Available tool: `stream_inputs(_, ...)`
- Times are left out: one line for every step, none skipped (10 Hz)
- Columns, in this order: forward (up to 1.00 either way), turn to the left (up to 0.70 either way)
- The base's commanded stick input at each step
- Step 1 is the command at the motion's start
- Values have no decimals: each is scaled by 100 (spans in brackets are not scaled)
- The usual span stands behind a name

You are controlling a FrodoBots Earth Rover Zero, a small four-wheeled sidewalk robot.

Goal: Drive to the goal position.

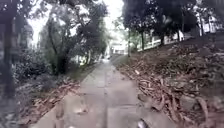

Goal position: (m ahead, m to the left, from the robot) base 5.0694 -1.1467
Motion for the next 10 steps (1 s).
stream_inputs(100,-16)
stream_inputs(100,-35)
stream_inputs(100,-22)
stream_inputs(100,-9)
stream_inputs(100,0)
stream_inputs(100,0)
stream_inputs(100,0)
stream_inputs(100,0)
stream_inputs(100,0)
stream_inputs(100,0)
